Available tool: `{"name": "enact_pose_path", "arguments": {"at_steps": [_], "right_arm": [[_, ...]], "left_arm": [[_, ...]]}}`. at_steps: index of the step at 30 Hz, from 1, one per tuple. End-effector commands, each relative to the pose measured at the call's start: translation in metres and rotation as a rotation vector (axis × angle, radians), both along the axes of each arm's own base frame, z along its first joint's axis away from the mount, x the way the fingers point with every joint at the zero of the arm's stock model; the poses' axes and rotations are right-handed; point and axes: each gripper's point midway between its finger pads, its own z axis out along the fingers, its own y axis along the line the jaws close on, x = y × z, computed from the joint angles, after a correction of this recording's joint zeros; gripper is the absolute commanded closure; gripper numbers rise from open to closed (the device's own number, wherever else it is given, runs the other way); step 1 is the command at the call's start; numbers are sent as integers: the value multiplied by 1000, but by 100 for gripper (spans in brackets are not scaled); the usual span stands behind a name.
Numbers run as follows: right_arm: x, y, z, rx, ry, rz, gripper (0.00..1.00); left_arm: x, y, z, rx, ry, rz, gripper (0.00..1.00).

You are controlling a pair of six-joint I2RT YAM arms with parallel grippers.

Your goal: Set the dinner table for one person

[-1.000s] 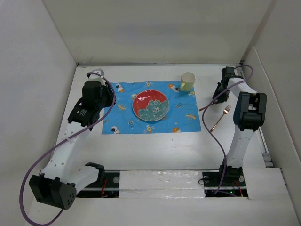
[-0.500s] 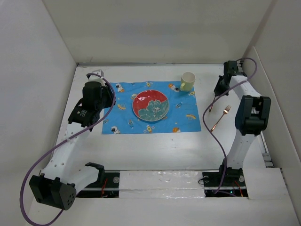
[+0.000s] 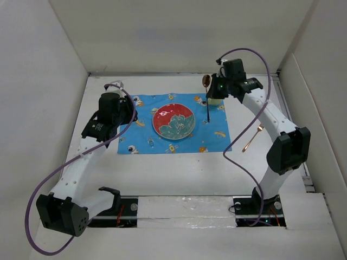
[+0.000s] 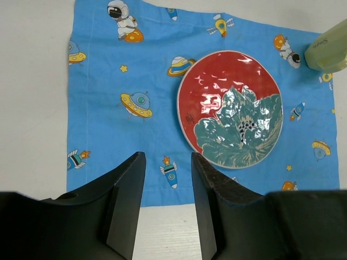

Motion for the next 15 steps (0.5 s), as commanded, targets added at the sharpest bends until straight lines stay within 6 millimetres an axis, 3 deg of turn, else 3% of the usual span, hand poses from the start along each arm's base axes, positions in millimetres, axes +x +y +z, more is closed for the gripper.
{"name": "enact_pose_path", "arguments": {"at_steps": [1,4,7,8,15], "right_arm": [[-5,31,-25,34,55,91,100],[-7,46,-46,36,104,121,100],[2,43,-73,3,141,84,100],[5,42,-92,-14,179,68,100],[15,40,-134,-49,229,29,100]], "left_arm": [[8,-9,22,-31,-66,-26,63],[7,-8,23,-30,-67,-26,63],[6,-8,23,-27,-70,-24,62],[6,-8,23,-28,-69,-26,62],[4,-8,19,-30,-63,-26,61]]}}
